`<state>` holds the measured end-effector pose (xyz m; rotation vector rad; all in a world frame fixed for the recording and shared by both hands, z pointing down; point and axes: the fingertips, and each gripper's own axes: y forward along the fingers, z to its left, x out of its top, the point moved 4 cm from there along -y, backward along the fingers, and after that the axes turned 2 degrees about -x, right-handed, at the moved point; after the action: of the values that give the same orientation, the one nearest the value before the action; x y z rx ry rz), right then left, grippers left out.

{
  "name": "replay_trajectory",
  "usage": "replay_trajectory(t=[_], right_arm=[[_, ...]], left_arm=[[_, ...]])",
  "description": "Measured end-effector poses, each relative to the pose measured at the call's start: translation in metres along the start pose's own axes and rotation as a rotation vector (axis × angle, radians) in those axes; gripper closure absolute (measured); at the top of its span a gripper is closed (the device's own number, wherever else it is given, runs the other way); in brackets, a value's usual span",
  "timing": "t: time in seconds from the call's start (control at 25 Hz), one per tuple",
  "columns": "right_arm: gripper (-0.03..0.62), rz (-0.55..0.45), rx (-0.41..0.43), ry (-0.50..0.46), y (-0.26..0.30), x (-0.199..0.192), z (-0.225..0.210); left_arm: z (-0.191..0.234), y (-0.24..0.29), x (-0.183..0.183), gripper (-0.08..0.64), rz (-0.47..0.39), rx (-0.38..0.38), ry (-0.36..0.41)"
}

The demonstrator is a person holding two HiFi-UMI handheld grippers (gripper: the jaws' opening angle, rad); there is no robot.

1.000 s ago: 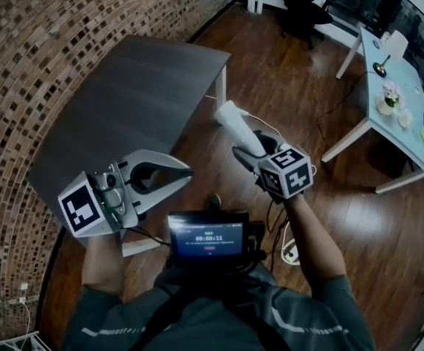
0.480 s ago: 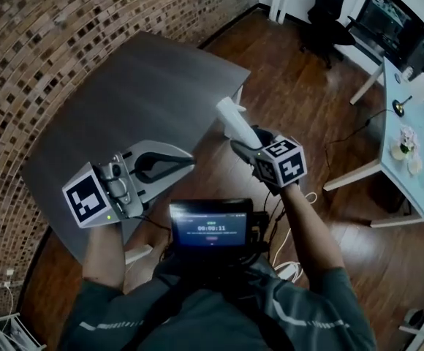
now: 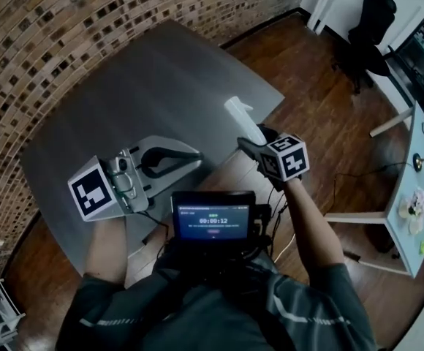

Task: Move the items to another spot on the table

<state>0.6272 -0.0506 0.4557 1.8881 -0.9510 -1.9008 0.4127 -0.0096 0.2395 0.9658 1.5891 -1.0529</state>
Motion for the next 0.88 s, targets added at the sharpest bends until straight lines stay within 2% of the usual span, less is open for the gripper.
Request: replay_trajectory(t=[0.16,0.4,0.6,0.76,0.88], right_arm=[[0.314,0.035,0.031,-0.030,0.040,0.018,-0.027],[0.314,0.100,0.091,-0.089,0.098,0.037,-0.084],[0.314,0.174,0.156,-0.143,0.156,0.036,-0.129],[0.314,0.254,0.202,-0.163,0.199,0.027,-0.155],[0.314,0.326,0.216,-0.189,0.229,0.009,-0.169]], left_arm=[[0.035,0.002,-0.008,0.566,0.012,0.057,-0.034],[0.087,0.021,-0.024,0.566,0.068,0.177,-0.017],[0.129,0.040,-0.039,0.566,0.080,0.338,-0.011],[0.154,0.054,-0.056,0.566,0.132,0.411,-0.010],[0.171,0.052,-0.066,0.566,0.147,0.492,-0.038]])
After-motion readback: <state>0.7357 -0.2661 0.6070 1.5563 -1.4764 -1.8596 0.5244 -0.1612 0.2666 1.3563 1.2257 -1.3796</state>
